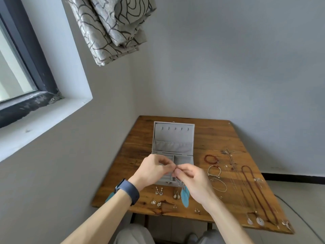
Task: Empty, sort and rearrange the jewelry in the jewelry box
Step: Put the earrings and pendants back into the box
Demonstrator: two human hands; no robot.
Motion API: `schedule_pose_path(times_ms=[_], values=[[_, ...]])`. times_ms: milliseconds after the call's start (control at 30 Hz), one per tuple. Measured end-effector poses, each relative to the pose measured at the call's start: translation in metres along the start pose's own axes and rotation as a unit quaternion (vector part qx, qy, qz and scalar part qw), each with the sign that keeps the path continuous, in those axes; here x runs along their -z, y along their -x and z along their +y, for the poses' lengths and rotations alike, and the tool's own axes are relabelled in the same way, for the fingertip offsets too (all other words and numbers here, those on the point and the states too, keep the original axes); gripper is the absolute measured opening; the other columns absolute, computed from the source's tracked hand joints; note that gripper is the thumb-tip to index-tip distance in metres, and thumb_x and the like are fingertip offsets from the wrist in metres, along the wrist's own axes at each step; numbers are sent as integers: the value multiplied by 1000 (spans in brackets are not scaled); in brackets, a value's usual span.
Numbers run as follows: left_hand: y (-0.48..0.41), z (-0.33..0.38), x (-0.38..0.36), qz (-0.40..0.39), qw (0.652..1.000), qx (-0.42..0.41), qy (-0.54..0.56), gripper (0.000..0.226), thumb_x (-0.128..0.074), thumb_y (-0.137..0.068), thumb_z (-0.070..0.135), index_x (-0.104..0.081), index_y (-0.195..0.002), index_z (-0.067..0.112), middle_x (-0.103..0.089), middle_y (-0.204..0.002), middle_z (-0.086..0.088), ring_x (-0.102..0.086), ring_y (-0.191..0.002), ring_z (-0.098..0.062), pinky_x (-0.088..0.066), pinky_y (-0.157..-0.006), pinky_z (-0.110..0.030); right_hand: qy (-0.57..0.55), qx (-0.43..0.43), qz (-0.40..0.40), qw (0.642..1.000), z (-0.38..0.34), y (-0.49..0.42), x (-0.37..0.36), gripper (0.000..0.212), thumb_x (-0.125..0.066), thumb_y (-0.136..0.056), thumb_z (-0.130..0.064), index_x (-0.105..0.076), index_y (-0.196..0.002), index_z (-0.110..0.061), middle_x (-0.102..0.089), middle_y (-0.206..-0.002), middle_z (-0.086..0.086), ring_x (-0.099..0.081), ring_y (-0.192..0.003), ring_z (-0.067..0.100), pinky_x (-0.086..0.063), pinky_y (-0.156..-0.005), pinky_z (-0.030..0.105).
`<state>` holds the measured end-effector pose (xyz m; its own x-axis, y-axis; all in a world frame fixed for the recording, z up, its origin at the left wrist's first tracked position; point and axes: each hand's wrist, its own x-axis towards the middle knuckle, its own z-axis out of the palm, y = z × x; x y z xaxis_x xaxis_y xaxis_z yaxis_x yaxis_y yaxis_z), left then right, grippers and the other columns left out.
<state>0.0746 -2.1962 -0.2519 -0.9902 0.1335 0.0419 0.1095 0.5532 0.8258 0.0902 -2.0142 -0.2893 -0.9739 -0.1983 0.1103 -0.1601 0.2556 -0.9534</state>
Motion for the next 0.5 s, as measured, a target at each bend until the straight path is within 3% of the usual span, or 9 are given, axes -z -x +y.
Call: schedule_pose_path(times_ms=[300,500], values=[[-19,-10,15,10,1000,16,-22,14,-70,-89,41,-76,-86,29,-70,-67,11,-61,-62,6,-40,-56,-7,8,2,56,998,-1,-23,-17,6,-65,-96,-27,-70,-95,-29,-73,-84,-21,-70,-82,-1,-52,-62,10],[-50,-23,23,30,999,5,-38,9,-68,-92,37,-72,-91,29,-67,-77,16,-62,-72,0,-40,-56,-4,34,-25,59,997,0,-62,-27,8,-62,-98,-30,-68,-93,-30,-74,-79,-18,-73,-65,9,-58,-58,22]])
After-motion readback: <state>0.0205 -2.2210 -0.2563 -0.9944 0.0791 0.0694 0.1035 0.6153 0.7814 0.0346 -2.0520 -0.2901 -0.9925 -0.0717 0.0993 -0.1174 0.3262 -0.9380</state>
